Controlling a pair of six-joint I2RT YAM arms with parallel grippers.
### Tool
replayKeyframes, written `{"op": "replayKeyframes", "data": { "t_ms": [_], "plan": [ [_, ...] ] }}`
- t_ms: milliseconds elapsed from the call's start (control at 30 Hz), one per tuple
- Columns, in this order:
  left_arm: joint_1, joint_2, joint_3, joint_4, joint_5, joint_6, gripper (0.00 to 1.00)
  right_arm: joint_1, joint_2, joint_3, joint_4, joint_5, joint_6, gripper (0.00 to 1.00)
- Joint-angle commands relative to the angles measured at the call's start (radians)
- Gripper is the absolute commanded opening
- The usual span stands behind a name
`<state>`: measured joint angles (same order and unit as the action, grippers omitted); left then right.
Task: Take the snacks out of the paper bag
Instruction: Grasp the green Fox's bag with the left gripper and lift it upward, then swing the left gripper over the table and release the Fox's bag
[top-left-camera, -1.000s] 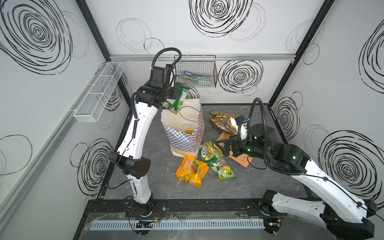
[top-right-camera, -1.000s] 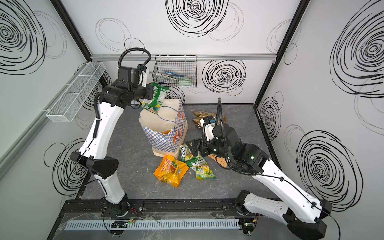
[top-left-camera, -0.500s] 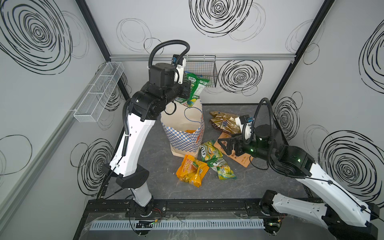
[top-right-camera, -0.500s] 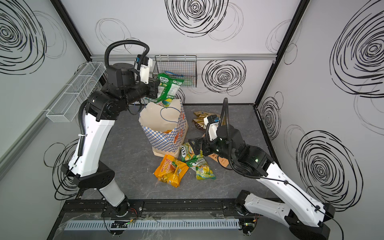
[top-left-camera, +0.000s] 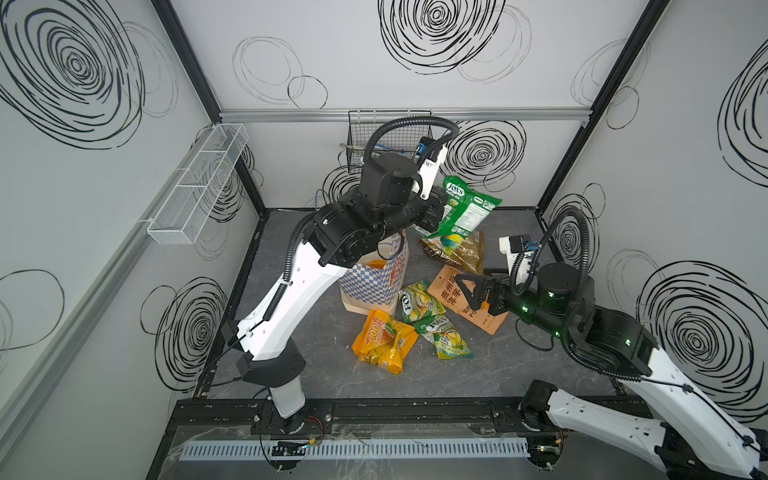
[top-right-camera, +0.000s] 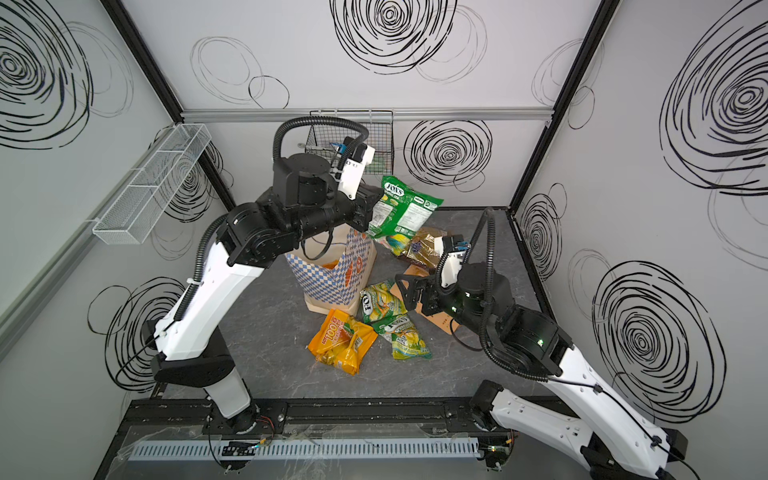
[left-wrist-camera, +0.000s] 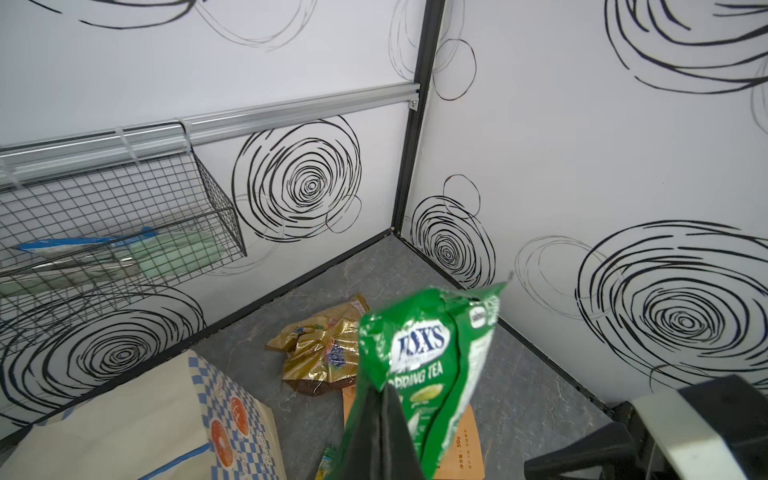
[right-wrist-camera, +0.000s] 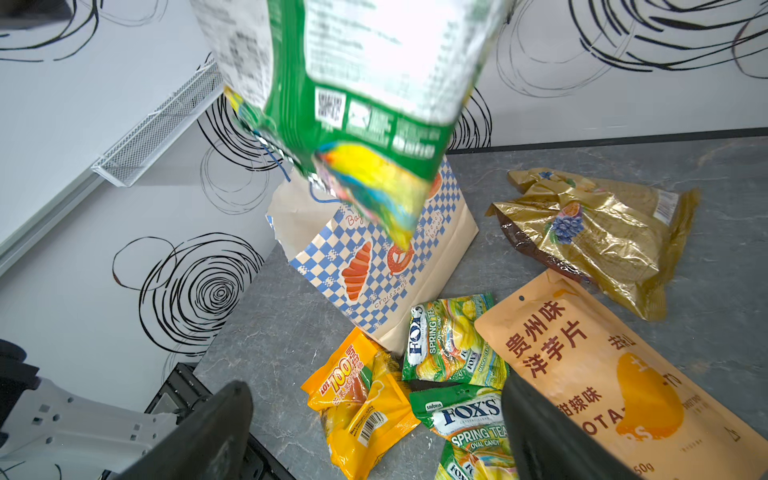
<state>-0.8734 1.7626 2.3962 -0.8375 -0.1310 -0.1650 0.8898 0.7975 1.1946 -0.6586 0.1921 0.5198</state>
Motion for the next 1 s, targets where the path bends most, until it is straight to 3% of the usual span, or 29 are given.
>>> {"op": "replayKeyframes", "data": {
  "t_ms": [0,267,433,700,967],
  "plan": [
    [-0.006,0.018,-0.068,0.112,-0.012,-0.028,0.00,-0.003,-0.034,-0.021,0.009,0.042,0.041,0.97],
    [-0.009,-0.008,-0.414,0.282,0.049,-0.091,0.00,-0.003,-0.102,-0.066,-0.026,0.065,0.087,0.97],
    [0.007,0.047,-0.541,0.351,0.070,-0.104,0.00,-0.004,-0.129,-0.095,-0.033,0.060,0.100,0.97],
    [0.056,0.228,-0.517,0.377,-0.033,-0.035,0.00,-0.003,-0.165,-0.126,-0.042,0.064,0.117,0.97],
    [0.167,0.403,-0.420,0.373,0.098,-0.064,0.00,-0.004,-0.186,-0.135,-0.046,0.099,0.107,0.97]
  ]
}}
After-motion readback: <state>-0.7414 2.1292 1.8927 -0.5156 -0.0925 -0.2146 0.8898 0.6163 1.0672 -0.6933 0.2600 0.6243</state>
